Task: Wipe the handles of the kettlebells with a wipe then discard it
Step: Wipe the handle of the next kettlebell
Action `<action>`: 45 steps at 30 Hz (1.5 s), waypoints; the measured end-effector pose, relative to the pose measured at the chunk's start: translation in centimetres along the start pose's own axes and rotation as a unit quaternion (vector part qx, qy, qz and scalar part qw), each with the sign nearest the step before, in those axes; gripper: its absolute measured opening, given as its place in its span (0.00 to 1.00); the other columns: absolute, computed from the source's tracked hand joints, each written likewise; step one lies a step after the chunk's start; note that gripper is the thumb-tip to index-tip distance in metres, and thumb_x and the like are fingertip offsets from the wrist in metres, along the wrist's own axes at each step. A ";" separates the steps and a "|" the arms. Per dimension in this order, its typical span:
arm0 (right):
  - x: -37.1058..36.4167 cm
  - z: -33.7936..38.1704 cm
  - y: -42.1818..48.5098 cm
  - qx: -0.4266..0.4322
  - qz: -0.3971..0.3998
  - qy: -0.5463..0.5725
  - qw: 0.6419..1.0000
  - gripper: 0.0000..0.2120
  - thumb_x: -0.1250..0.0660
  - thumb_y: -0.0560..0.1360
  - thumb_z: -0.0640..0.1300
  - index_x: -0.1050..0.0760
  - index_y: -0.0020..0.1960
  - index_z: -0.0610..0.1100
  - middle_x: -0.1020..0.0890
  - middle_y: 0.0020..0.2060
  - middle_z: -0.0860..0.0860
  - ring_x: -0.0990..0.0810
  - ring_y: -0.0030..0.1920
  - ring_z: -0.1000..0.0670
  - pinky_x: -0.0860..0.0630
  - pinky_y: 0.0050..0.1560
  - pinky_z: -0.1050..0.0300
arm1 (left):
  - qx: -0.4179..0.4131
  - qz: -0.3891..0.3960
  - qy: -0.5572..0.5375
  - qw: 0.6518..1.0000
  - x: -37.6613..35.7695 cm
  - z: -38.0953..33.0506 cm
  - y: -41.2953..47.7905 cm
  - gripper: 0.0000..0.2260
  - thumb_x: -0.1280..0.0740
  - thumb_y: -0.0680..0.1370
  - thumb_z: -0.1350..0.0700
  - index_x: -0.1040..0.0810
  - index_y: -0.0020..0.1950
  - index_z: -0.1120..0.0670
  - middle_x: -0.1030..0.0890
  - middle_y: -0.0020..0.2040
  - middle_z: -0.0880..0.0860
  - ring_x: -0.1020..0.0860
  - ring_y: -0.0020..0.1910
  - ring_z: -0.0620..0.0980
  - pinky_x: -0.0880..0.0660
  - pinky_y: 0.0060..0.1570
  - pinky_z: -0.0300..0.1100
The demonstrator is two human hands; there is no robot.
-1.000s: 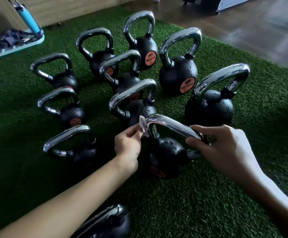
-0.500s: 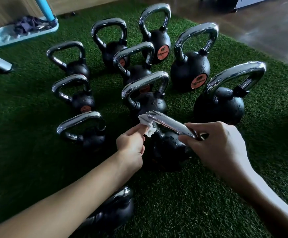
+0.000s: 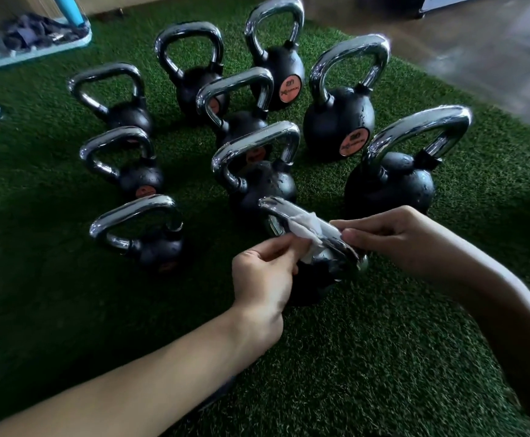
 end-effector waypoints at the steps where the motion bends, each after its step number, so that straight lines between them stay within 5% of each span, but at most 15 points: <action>1: 0.0 -0.1 0.0 0.000 0.002 0.010 1.000 0.17 0.28 0.73 0.48 0.17 0.61 0.47 0.14 0.53 0.54 0.17 0.57 0.58 0.25 0.65 0.59 | -0.001 0.004 0.006 1.000 0.0 0.1 -0.2 0.05 0.22 0.71 0.55 0.12 0.46 0.52 0.23 0.29 0.48 0.29 0.24 0.40 0.28 0.26 0.32; 5: -0.1 -0.1 -0.2 0.010 0.010 0.023 1.000 0.15 0.27 0.73 0.47 0.16 0.59 0.48 0.13 0.51 0.55 0.16 0.56 0.57 0.23 0.62 0.63 | -0.010 -0.021 0.009 1.000 0.9 -0.6 0.2 0.06 0.22 0.71 0.57 0.13 0.47 0.54 0.26 0.29 0.50 0.33 0.19 0.39 0.35 0.20 0.28; 12: 0.4 -0.5 0.1 0.009 -0.014 0.002 1.000 0.20 0.28 0.68 0.57 0.15 0.57 0.51 0.13 0.49 0.54 0.16 0.57 0.49 0.24 0.66 0.40 | -0.028 0.073 0.074 0.994 -1.8 2.1 -2.4 0.07 0.20 0.69 0.55 0.12 0.45 0.55 0.19 0.31 0.47 0.30 0.25 0.38 0.29 0.30 0.30; 16: 1.5 1.1 1.0 0.006 0.052 -0.078 0.996 0.18 0.30 0.70 0.62 0.15 0.55 0.56 0.12 0.49 0.56 0.16 0.57 0.43 0.23 0.62 0.39 | -0.112 0.094 0.119 0.982 -1.7 2.8 -1.9 0.06 0.20 0.70 0.56 0.11 0.46 0.54 0.15 0.34 0.46 0.26 0.28 0.36 0.28 0.33 0.30; 19: 1.4 2.5 1.9 0.008 0.082 -0.129 0.988 0.18 0.26 0.68 0.63 0.15 0.54 0.57 0.13 0.44 0.60 0.15 0.45 0.53 0.21 0.50 0.52 | -0.235 0.089 0.266 0.931 -0.9 3.0 -0.8 0.06 0.20 0.70 0.53 0.11 0.47 0.48 0.14 0.37 0.39 0.20 0.33 0.33 0.24 0.38 0.31; 21: 1.1 2.8 2.5 0.015 0.089 -0.152 0.984 0.16 0.24 0.68 0.60 0.14 0.54 0.57 0.13 0.38 0.60 0.22 0.33 0.61 0.30 0.38 0.60 | -0.291 0.095 0.338 0.890 -0.5 3.0 0.0 0.07 0.20 0.70 0.51 0.11 0.47 0.46 0.14 0.41 0.37 0.18 0.38 0.33 0.20 0.43 0.35; 26: 0.9 1.6 2.6 0.017 0.090 -0.092 0.992 0.21 0.25 0.63 0.67 0.15 0.52 0.60 0.12 0.43 0.52 0.24 0.39 0.52 0.33 0.44 0.53 | -0.391 0.124 0.410 0.815 0.4 2.7 0.9 0.07 0.23 0.72 0.48 0.12 0.49 0.44 0.14 0.47 0.39 0.17 0.45 0.33 0.19 0.47 0.40; 32: 0.6 0.7 1.8 0.021 0.049 -0.024 0.998 0.17 0.22 0.66 0.60 0.14 0.52 0.55 0.12 0.41 0.51 0.26 0.38 0.52 0.35 0.41 0.56 | -0.400 0.096 0.493 0.766 0.2 2.4 1.4 0.09 0.26 0.71 0.41 0.13 0.46 0.42 0.13 0.42 0.40 0.16 0.41 0.37 0.19 0.39 0.41; 36: 0.3 0.5 0.1 0.078 -0.080 -0.083 0.990 0.15 0.22 0.66 0.59 0.14 0.51 0.57 0.15 0.38 0.59 0.28 0.30 0.62 0.36 0.31 0.68 | -0.242 0.118 0.418 0.867 1.5 0.1 0.6 0.07 0.19 0.69 0.47 0.12 0.45 0.45 0.14 0.37 0.40 0.18 0.35 0.33 0.24 0.37 0.31; 39: 0.8 1.1 -1.9 0.160 -0.094 -0.143 0.972 0.16 0.25 0.66 0.63 0.15 0.52 0.61 0.17 0.41 0.60 0.28 0.31 0.55 0.34 0.30 0.58 | -0.150 0.136 0.265 0.943 2.8 -1.9 -0.8 0.10 0.18 0.66 0.53 0.12 0.44 0.54 0.13 0.38 0.51 0.18 0.32 0.41 0.25 0.34 0.32; 42: 0.1 1.5 -2.8 0.203 -0.047 -0.153 0.966 0.21 0.25 0.65 0.64 0.16 0.56 0.62 0.16 0.42 0.61 0.22 0.37 0.53 0.28 0.34 0.59 | -0.116 0.141 0.189 0.965 2.7 -3.6 -2.5 0.13 0.20 0.63 0.51 0.13 0.43 0.57 0.14 0.36 0.57 0.27 0.23 0.39 0.35 0.24 0.29; 45: -0.8 1.5 -2.4 0.202 -0.078 -0.074 0.973 0.16 0.23 0.67 0.57 0.15 0.54 0.59 0.15 0.39 0.59 0.21 0.35 0.55 0.28 0.34 0.62 | -0.106 0.169 0.183 0.963 2.0 -4.4 -2.7 0.12 0.22 0.64 0.51 0.12 0.42 0.56 0.16 0.31 0.54 0.30 0.22 0.40 0.36 0.23 0.30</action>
Point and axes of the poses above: each hand's wrist, its own y-axis towards the middle knuckle, its own x-axis out of the back of the hand, z = x × y, the point moved 1 cm from there along y, towards the middle knuckle
